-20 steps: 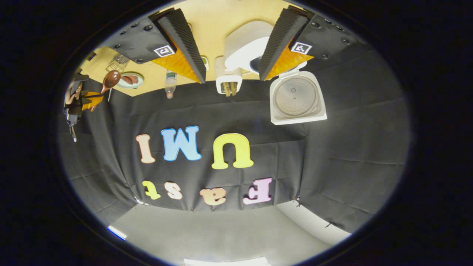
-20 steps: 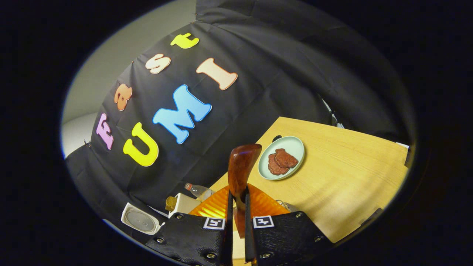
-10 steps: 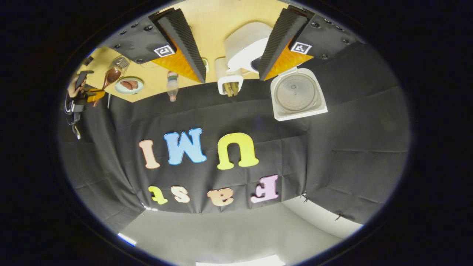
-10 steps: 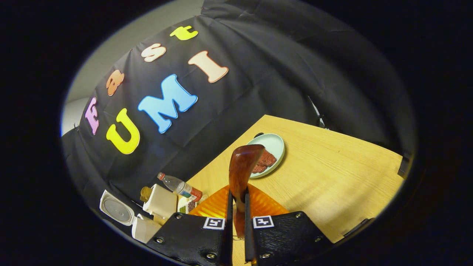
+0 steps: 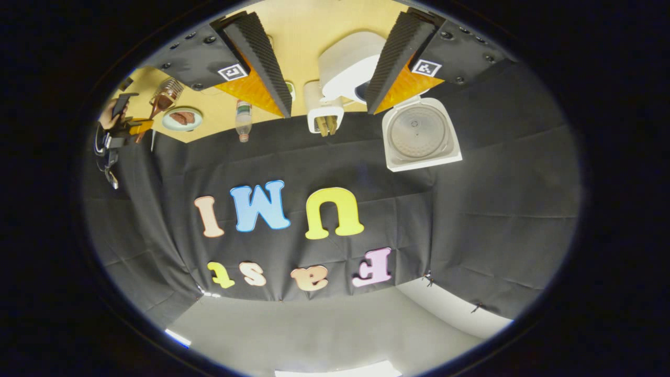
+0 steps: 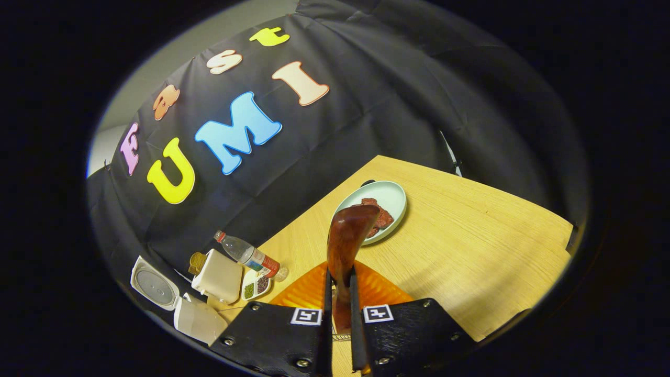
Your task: Close the left gripper, press the button to open the rice cooker; take a wooden spoon from the chopstick holder with the right hand, scoop a spoonful of rice and pour it into the rice cooker, then put the wooden spoon back into the chopstick holder.
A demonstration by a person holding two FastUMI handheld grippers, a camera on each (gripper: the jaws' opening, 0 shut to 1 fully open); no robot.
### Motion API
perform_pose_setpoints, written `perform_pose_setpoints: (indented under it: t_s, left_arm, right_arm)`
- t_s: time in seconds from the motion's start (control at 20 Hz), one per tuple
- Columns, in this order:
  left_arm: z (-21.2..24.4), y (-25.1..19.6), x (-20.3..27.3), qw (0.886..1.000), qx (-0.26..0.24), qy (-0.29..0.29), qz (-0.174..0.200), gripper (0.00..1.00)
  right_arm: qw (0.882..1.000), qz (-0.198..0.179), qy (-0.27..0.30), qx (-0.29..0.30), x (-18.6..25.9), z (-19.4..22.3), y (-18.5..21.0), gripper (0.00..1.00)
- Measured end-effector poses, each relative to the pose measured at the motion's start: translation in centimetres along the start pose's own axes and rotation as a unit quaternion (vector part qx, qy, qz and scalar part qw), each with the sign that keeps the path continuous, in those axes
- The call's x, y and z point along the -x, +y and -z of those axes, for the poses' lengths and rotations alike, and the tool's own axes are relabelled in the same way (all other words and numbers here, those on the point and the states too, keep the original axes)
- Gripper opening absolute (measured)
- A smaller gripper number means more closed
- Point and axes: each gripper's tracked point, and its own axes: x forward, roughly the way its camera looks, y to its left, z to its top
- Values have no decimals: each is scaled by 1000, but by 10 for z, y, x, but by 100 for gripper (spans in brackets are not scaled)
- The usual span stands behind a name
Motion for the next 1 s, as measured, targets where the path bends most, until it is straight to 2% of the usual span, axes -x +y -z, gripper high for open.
perform_pose_setpoints:
  t_s: [0.05, 0.1, 0.2, 0.25, 0.3, 0.5, 0.65, 0.85, 1.0]
  left_arm:
    - [-1, 2, -3, 1000, 2, -1, 0, 98]
    - [0, 3, -6, 1000, 6, -2, 0, 98]
    - [0, 5, -13, 1000, 13, -6, 4, 98]
    - [-2, 7, -17, 1000, 15, -9, 5, 98]
    - [-3, 10, -20, 1000, 17, -12, 4, 98]
    - [-7, 39, -36, 999, 30, -22, -7, 98]
    - [-17, 77, -61, 998, 30, -35, -30, 98]
    - [-42, 154, -106, 994, 15, -55, -90, 98]
    - [-60, 208, -145, 989, 12, -65, -130, 98]
  right_arm:
    - [1000, -2, 0, 6, 2, -1, 2, 15]
    - [1000, -2, -4, 16, 6, -5, 4, 26]
    - [999, 8, -14, 50, 14, -10, 6, 54]
    - [997, 12, -24, 66, 18, -17, 9, 55]
    - [996, 18, -34, 82, 23, -24, 13, 100]
    - [989, 15, -87, 122, 57, -60, 46, 98]
    - [981, 4, -132, 141, 84, -84, 77, 98]
    - [974, -3, -171, 146, 110, -99, 108, 98]
    - [967, 17, -197, 163, 120, -102, 113, 97]
